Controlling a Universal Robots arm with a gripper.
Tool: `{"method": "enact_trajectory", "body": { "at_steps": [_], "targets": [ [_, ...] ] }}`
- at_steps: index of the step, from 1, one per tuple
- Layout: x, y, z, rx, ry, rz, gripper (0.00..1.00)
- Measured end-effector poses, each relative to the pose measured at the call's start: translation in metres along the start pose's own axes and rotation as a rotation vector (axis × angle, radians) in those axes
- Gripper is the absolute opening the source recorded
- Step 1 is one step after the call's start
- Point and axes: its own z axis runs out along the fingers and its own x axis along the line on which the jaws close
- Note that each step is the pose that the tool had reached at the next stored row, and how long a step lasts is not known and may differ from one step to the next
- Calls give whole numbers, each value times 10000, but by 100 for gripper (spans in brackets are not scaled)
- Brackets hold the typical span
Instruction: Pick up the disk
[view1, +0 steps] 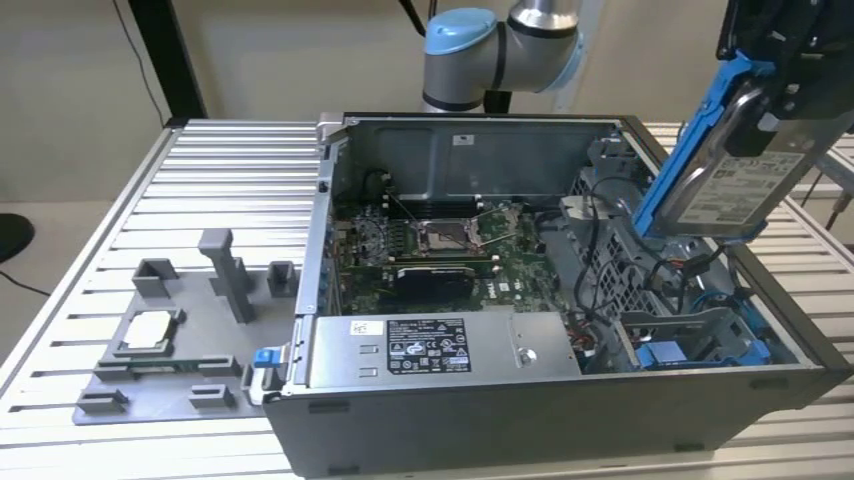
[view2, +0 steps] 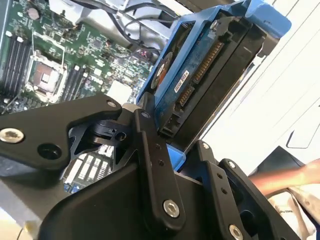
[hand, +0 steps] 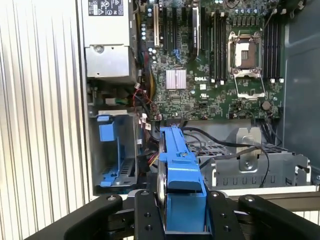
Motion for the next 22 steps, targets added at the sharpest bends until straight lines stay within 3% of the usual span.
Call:
{"method": "enact_trajectory", "body": {
  "at_steps": [15, 22],
  "targets": [
    [548, -28, -31, -1, -2, -1, 0],
    [606, 17, 58, 15, -13, 0, 0]
  ]
}}
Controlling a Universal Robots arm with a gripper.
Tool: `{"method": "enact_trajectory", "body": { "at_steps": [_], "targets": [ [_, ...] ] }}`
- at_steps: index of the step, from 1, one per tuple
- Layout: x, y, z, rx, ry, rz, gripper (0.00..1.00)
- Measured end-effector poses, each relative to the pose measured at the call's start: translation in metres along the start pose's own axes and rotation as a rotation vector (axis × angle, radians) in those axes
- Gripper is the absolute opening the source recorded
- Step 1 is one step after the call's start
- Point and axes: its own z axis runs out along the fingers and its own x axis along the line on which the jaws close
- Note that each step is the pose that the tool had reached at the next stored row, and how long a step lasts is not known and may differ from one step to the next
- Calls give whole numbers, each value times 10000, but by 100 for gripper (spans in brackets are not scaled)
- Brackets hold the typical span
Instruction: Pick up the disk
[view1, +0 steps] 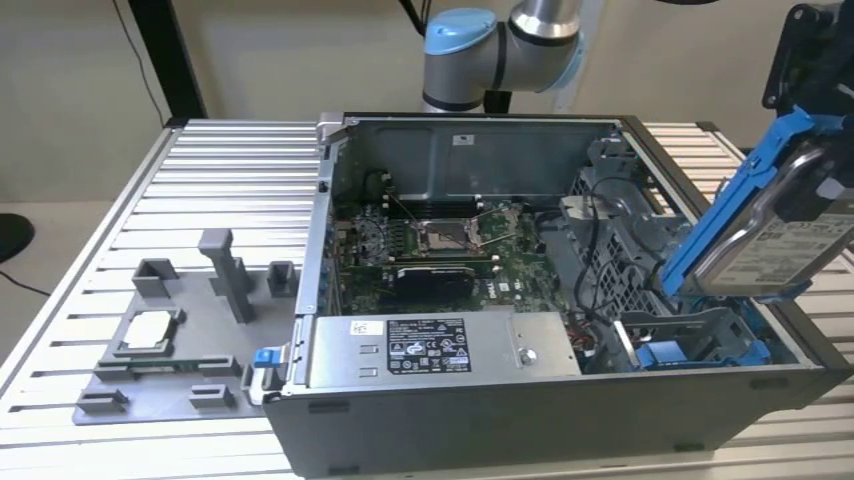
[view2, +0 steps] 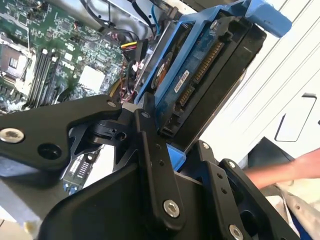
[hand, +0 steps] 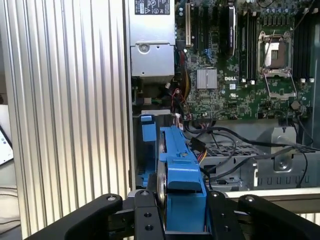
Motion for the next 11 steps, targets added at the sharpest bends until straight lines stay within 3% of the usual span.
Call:
{"method": "enact_trajectory", "body": {
  "at_steps": [7, 11],
  "targets": [
    [18, 0, 138, 4, -1, -4, 0],
    [77, 20, 226, 4, 0, -2, 0]
  ]
}}
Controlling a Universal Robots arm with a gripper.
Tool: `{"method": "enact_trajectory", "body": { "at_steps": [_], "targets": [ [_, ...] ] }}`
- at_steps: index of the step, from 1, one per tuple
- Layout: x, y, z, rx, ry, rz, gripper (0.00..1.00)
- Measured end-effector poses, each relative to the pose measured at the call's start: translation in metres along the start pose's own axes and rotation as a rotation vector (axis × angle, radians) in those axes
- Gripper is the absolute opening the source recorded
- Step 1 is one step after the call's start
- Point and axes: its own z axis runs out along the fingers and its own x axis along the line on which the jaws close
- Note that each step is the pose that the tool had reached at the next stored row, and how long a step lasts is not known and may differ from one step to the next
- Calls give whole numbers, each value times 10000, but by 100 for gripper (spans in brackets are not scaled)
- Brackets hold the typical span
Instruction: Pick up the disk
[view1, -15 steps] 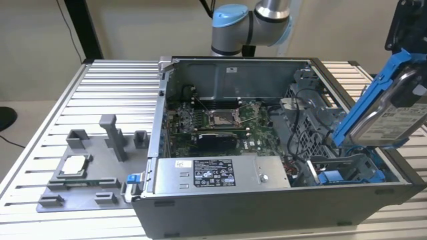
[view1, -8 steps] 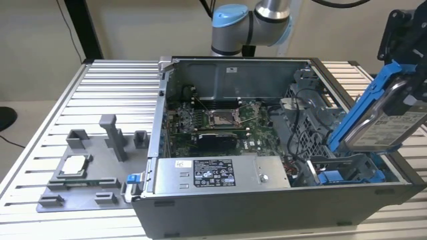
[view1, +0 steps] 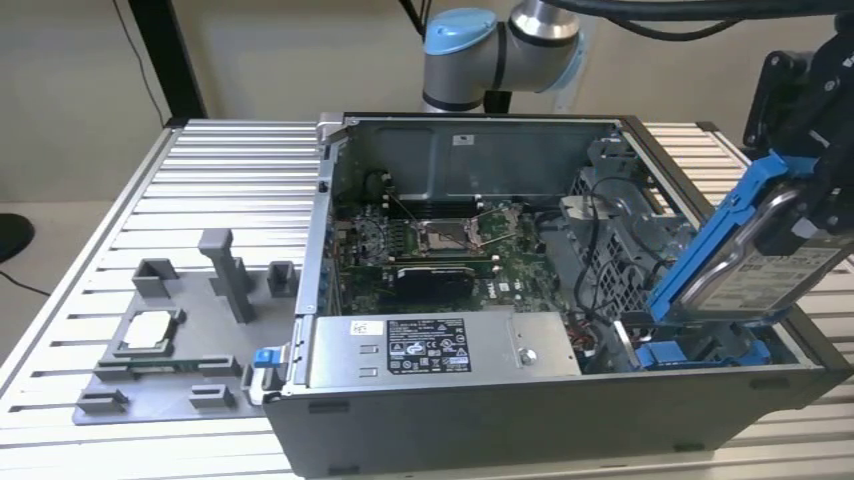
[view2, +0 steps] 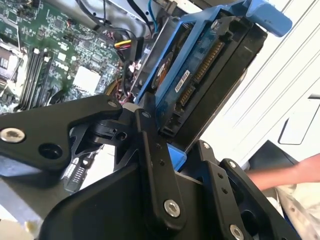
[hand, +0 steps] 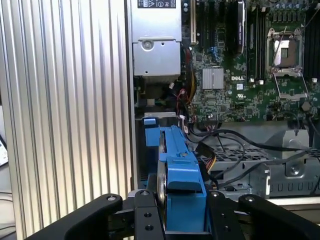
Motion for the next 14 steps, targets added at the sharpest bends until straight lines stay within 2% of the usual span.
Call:
{"method": "enact_trajectory", "body": {
  "at_steps": [7, 9, 12, 14],
  "targets": [
    [33, 91, 118, 0, -6, 0, 0],
    [31, 99, 131, -3, -70, 1, 0],
    [24, 100, 142, -10, -226, -12, 0],
    [23, 95, 147, -12, -244, -40, 0]
  ]
}}
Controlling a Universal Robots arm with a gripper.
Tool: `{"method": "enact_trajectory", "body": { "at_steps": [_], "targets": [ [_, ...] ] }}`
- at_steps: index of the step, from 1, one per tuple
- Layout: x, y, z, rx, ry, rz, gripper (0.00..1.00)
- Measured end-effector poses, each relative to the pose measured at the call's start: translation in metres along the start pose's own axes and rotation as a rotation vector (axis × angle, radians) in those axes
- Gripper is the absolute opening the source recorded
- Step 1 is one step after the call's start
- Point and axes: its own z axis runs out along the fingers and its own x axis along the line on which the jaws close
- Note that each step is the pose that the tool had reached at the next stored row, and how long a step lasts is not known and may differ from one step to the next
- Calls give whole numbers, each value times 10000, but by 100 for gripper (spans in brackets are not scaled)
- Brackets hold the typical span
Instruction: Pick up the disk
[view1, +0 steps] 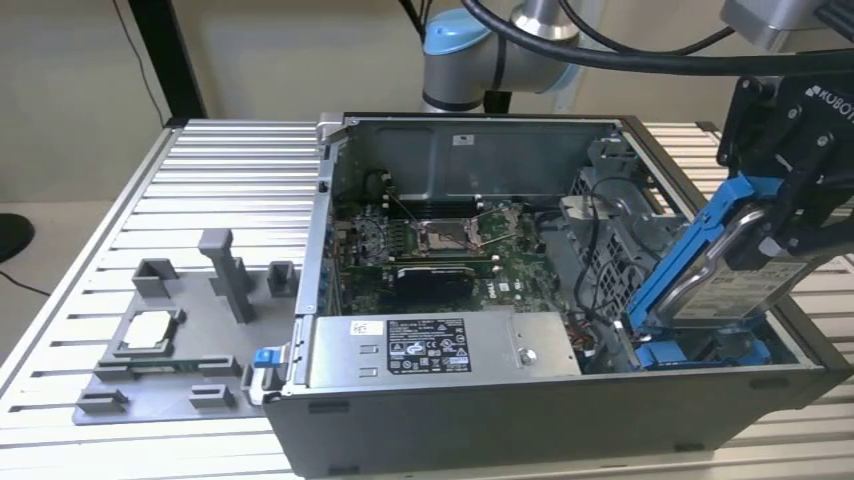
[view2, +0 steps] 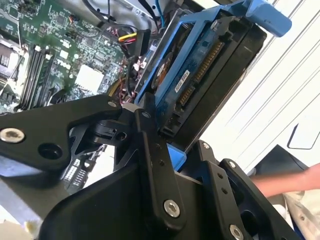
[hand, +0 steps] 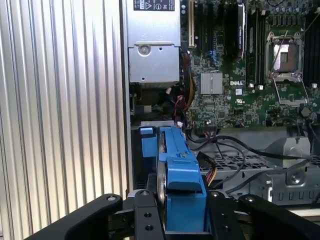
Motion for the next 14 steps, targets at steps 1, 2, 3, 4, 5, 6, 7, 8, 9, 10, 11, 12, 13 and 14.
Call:
{"method": "enact_trajectory", "body": {
  "at_steps": [1, 2, 3, 4, 5, 6, 7, 8, 9, 10, 11, 12, 13, 14],
  "targets": [
    [0, 0, 2, 1, 0, -10, 0],
    [1, 0, 4, 5, -1, -19, 0],
    [1, 0, 6, 8, -3, -26, 0],
    [1, -1, 7, 11, -1, -32, 0],
    [1, -2, 8, 11, -2, -37, 0],
    [1, -5, 9, 12, -1, -43, 0],
    [1, -9, 10, 11, -3, -50, 0],
    [1, -14, 12, 11, -4, -58, 0],
    [1, -19, 12, 10, -3, -66, 0],
    [1, -21, 13, 10, -3, -73, 0],
    [1, -21, 14, 10, -3, -75, 0],
    [1, -22, 15, 9, -2, -77, 0],
    [1, -21, 16, 9, -3, -77, 0],
    [1, -22, 16, 9, -3, -77, 0]
  ]
}}
